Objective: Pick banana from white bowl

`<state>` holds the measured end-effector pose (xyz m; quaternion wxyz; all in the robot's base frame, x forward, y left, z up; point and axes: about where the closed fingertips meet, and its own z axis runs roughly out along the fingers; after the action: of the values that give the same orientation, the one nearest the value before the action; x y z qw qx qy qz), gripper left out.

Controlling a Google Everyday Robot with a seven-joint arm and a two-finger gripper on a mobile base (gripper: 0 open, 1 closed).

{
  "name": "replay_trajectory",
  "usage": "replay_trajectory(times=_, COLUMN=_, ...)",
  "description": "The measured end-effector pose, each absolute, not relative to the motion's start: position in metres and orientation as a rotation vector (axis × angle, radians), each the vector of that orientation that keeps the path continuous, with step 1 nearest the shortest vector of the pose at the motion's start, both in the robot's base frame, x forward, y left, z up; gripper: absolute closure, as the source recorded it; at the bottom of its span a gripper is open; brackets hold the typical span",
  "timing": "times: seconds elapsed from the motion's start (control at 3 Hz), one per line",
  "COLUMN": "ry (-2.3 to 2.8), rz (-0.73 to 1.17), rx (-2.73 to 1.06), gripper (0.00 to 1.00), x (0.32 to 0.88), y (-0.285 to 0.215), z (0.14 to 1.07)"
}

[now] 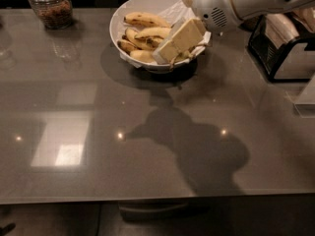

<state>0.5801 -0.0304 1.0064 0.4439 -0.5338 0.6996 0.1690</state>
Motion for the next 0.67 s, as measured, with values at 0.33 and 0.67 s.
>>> replay_trajectory(times=0.33, ry=1.729, rz=0.397, rx=-1.326, gripper=0.0, x=0.594, y=-0.019, z=1.004)
replay_trajectory(times=0.67, ry=1.731, rz=0.369, rx=-1.324, gripper=0.17, x=0.606, y=-0.016, z=1.002)
